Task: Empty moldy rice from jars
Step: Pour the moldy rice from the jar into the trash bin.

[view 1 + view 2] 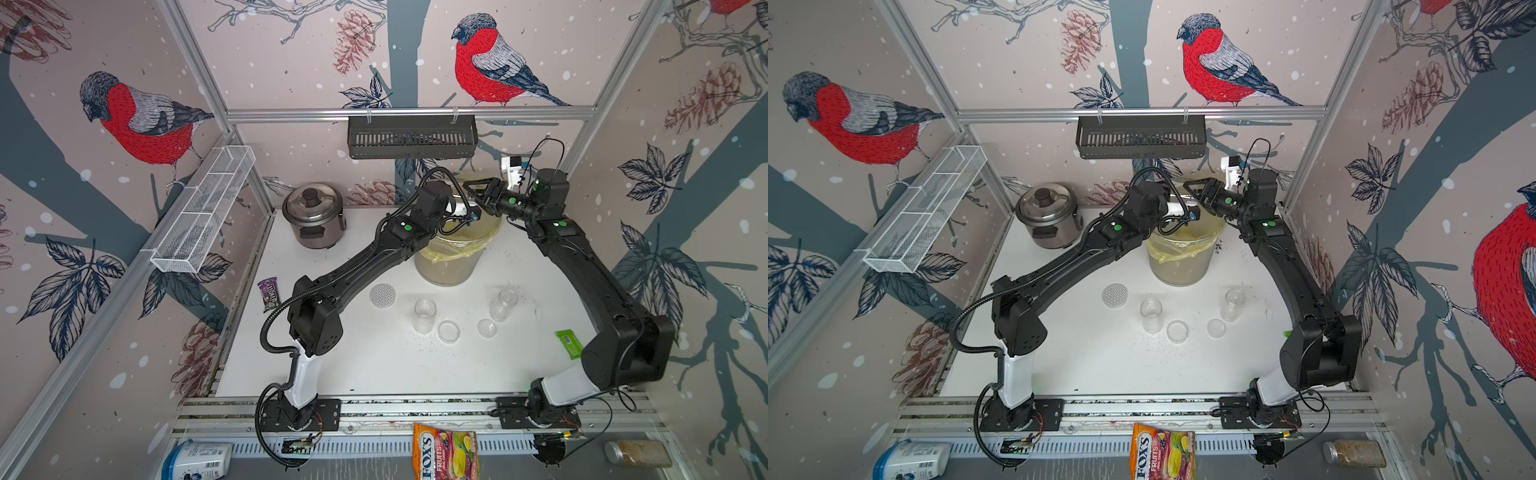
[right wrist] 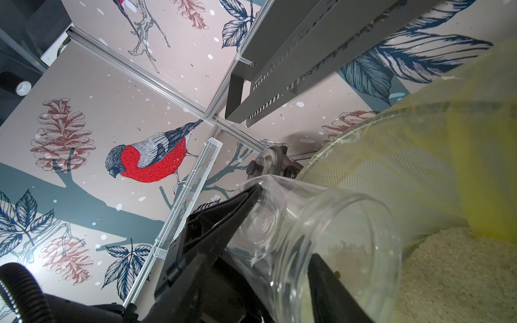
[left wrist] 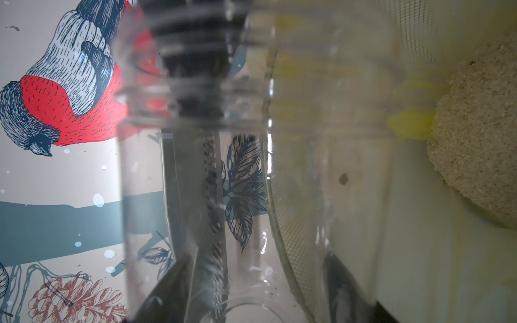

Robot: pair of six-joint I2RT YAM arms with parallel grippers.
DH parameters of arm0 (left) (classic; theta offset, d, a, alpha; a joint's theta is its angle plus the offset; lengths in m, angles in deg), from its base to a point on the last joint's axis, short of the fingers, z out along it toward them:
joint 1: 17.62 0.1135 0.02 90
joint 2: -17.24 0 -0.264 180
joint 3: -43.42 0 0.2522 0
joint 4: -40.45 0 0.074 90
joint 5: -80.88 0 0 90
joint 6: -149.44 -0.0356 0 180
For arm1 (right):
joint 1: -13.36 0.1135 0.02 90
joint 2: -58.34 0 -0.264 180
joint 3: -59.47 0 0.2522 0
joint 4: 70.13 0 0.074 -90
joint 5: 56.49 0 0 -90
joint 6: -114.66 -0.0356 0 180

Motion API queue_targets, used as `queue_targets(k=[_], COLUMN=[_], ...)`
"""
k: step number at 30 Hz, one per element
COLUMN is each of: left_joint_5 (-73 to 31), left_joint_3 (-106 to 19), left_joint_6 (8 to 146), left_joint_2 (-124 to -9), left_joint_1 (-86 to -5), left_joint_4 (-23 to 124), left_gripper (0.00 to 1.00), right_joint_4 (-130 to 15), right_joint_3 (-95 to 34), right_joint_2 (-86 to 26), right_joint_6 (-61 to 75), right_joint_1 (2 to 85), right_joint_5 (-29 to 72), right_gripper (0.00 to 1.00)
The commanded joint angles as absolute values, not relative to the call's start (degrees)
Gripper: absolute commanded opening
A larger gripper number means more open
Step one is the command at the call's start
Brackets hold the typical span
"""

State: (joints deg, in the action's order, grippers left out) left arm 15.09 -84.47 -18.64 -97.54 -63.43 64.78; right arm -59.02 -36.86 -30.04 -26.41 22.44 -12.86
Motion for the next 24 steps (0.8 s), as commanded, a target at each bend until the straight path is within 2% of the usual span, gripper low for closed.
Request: queue_targets(k=[1, 8, 10, 14, 17, 24], left_joint_5=[15.4, 15.8, 15.8, 15.9, 16.1, 15.6], left_joint_3=[-85.2, -85.5, -85.5, -85.6, -85.7, -87.6], left_joint_6=[-19.8, -20.0, -19.9, -19.8, -19.6, -18.4], left_joint_2=[-97.7, -98.0, -98.0, -98.1, -98.1, -98.7], left_joint_1=[-63.3, -63.1, -63.1, -63.2, -63.1, -63.1], left_joint_4=[62.5, 62.7, 62.8, 62.8, 62.8, 64.1], left_gripper=[0.21, 0.21, 0.21, 0.24, 0.27, 0.44], right_joint_4=[-62.1, -63.2, -65.0, -70.3, -70.9, -74.0], right_joint_3=[-36.7, -36.7, -35.9, -34.1, -33.8, -31.9], right_joint_2=[-30.7, -31.7, -32.0, -32.6, -32.6, -32.1], right_joint_6=[-27.3, -28.5, -29.9, -32.8, -32.9, -35.4], right_joint_1=[22.7, 23.0, 23.0, 23.1, 23.2, 23.1], right_joint_5=[-15.7, -16.4, -17.0, -19.2, -19.4, -18.8], right_gripper=[0.49, 0.35, 0.26, 0.16, 0.14, 0.06])
